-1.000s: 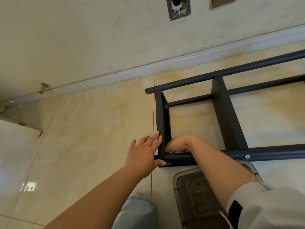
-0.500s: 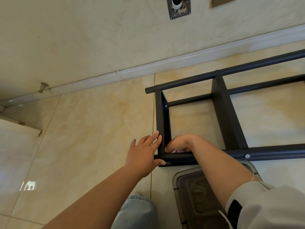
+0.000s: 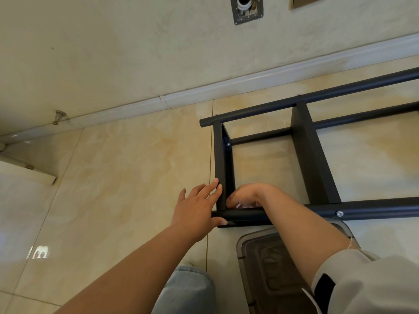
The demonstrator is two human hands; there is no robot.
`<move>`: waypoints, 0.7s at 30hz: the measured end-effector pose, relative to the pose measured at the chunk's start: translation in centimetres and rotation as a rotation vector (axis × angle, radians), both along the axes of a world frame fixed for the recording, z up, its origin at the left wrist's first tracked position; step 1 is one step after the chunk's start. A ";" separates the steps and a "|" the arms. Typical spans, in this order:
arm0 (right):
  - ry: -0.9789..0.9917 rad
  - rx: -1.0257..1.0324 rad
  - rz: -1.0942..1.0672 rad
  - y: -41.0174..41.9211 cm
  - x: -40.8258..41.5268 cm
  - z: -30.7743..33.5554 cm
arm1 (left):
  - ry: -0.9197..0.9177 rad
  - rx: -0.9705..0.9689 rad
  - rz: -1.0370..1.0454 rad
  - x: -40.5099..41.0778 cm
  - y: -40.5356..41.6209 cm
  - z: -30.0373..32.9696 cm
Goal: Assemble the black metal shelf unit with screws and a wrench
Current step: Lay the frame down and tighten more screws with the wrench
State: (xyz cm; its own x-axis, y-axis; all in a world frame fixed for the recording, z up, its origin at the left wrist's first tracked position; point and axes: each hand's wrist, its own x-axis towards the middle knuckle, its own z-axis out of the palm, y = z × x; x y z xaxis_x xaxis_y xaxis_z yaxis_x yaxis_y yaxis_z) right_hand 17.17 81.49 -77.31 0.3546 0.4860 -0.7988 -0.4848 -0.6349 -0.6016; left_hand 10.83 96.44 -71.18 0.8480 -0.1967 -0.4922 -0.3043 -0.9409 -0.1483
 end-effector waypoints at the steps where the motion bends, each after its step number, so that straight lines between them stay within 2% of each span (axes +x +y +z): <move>1: 0.007 -0.005 -0.005 0.0 0.0 0.1 | -0.005 0.003 -0.004 0.0 0.0 0.0; 5: 0.003 -0.013 -0.007 -0.1 -0.1 0.5 | -0.021 0.001 -0.009 -0.1 0.0 0.1; 9: -0.208 -0.061 0.086 -0.2 -0.8 1.2 | -0.037 -0.083 0.057 -0.5 0.3 -0.3; 13: -0.462 -0.169 0.130 -0.6 -1.8 1.7 | 0.080 -0.349 0.404 -0.8 0.6 -1.1; 15: -0.550 -0.202 0.125 -0.9 -2.6 2.3 | 0.161 -0.394 0.513 -0.6 0.6 -1.3; 21: -0.669 -0.252 0.209 -1.3 -5.1 4.8 | 0.190 -0.414 0.464 0.0 0.0 0.3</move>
